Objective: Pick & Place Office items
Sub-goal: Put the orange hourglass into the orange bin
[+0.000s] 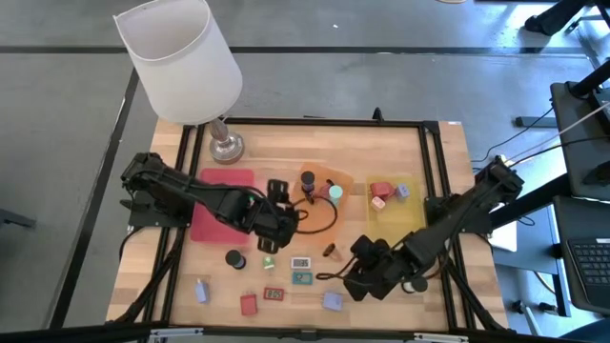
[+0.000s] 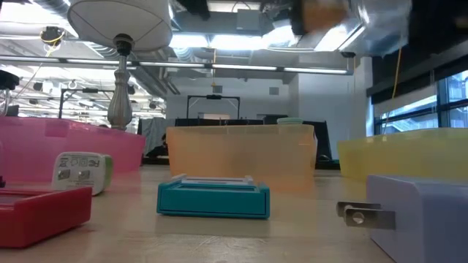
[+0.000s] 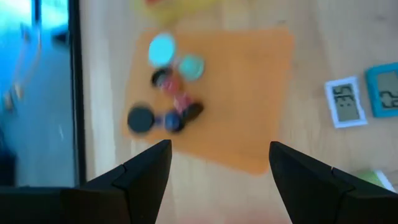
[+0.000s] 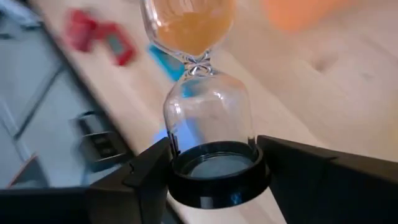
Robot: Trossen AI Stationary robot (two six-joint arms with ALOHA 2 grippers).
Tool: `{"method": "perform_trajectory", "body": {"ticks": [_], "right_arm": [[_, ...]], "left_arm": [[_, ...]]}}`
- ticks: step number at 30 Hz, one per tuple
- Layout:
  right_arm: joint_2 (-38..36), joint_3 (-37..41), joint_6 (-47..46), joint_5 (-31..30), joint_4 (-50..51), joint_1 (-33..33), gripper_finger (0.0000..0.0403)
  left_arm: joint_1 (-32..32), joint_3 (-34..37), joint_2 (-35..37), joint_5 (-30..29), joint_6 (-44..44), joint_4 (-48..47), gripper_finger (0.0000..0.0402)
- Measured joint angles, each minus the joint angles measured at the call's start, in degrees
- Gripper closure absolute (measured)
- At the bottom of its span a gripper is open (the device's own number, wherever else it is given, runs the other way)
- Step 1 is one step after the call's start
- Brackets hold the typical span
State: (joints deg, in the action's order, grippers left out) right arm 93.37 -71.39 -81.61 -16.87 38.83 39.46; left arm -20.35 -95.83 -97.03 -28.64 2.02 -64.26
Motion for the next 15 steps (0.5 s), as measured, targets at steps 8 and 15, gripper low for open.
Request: {"method": "perform_trajectory", "body": {"ticks": [8,15], "right_arm": [[-0.6,-6.4,11.8,0.2,-0.1,-3.9,0.0181],[-0.6,-8.3,15.0,4.6,3.1,-5.9,0.018]], "left_arm": [[-1.8,0.0,0.0,-1.8,-14.6,14.9,0.0135],[-2.6,0.0,0.0,-0.1,-16.6,15.7,0.0135]]}}
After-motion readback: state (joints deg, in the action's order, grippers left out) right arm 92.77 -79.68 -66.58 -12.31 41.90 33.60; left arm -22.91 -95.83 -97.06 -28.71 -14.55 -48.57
